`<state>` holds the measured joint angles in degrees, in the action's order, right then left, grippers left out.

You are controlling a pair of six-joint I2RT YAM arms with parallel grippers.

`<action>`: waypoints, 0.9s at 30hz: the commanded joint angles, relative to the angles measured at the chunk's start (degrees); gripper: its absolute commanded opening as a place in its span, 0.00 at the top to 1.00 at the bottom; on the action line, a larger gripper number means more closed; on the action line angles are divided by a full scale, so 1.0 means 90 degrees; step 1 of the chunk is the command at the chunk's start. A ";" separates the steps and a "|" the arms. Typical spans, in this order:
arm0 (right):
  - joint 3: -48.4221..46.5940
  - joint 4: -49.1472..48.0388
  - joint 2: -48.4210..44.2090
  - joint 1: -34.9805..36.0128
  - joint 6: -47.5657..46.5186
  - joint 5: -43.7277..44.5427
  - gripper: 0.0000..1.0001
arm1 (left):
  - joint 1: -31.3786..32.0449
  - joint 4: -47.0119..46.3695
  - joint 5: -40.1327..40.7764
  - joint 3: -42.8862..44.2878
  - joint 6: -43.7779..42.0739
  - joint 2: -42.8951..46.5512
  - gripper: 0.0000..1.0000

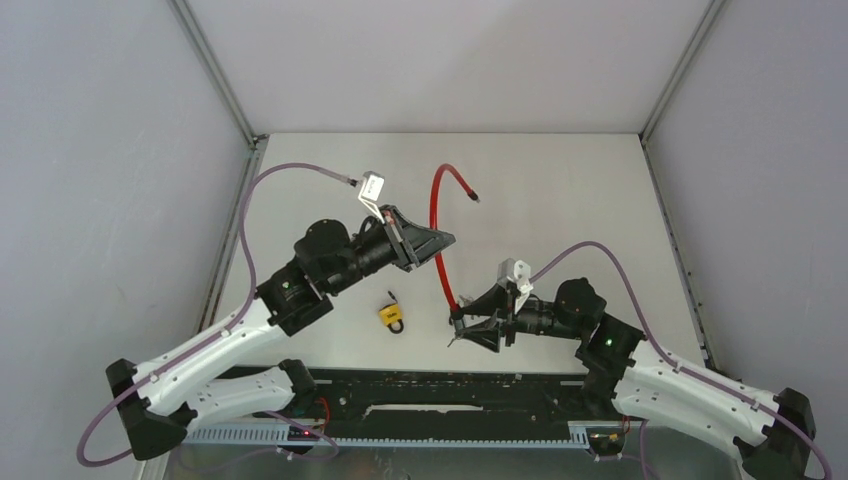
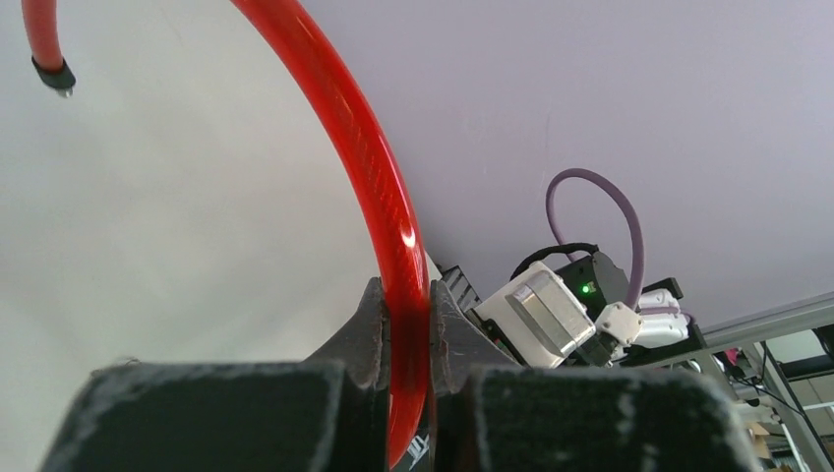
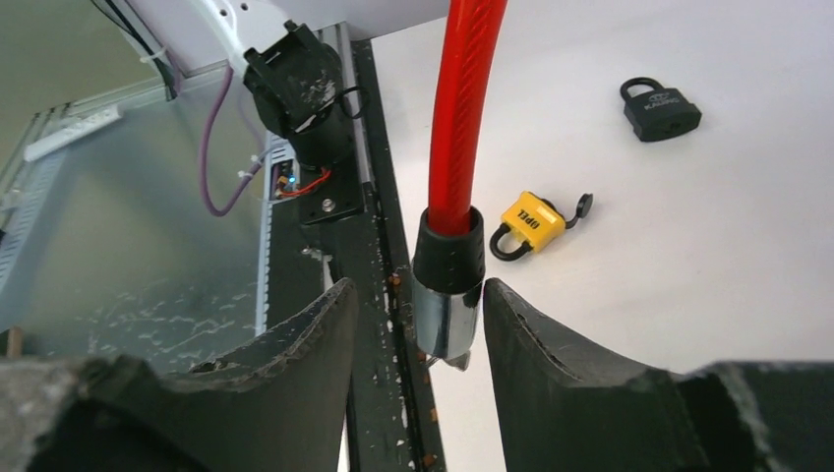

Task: Lock with the key
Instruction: Lock the lock.

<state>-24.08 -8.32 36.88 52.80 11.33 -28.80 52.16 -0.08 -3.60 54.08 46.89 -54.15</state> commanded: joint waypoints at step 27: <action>0.0256 -0.1247 0.0142 0.0604 -0.0525 0.2791 1.00 | 0.0015 0.0222 0.1409 0.0314 0.0160 0.0790 1.00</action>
<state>-19.86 -19.68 40.03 56.47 8.71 -17.72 52.16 1.63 2.02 54.08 47.16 -49.80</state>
